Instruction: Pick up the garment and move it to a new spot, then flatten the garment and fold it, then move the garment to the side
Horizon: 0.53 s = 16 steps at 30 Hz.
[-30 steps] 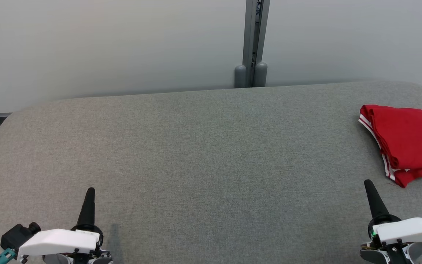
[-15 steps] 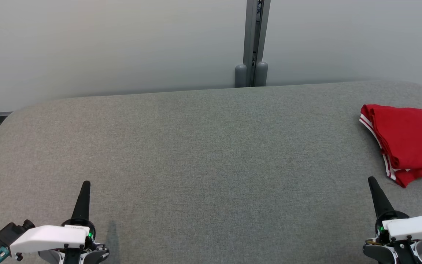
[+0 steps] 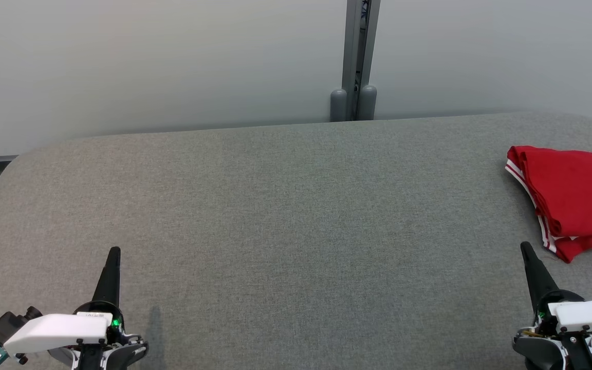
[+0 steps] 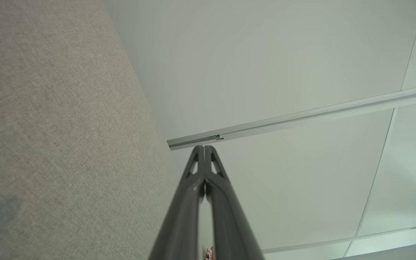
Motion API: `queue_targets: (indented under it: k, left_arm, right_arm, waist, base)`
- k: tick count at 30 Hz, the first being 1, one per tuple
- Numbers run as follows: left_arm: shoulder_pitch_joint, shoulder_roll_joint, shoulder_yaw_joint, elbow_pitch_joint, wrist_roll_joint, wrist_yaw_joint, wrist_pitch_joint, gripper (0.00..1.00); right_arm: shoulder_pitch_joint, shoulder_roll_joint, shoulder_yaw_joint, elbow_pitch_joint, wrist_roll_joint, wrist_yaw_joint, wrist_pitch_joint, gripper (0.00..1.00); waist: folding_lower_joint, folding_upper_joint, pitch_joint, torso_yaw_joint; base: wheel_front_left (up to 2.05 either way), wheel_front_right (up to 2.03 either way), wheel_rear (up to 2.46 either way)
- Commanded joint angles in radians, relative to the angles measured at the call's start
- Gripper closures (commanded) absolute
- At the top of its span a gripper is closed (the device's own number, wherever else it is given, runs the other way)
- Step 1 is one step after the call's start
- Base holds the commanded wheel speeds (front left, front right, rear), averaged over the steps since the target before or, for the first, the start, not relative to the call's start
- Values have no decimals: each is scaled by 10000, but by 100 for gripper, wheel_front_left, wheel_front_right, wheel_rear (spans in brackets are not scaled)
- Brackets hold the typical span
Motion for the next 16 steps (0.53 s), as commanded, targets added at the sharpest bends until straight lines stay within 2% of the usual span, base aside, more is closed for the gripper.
queue_targets:
  k: [1,16]
  left_arm:
    - [-269,29,91,-90,-218,-92,52,100]
    - [-368,9,318,-130,-1110,-298,327,100]
  right_arm:
    - [-110,-77,-81,-70,234,7,80,100]
    - [-176,-70,-255,-94,1209,7,342,100]
  waist:
    - [0,0,3,2]
    - [0,0,28,18]
  base:
    - [0,0,0]
    - [0,0,0]
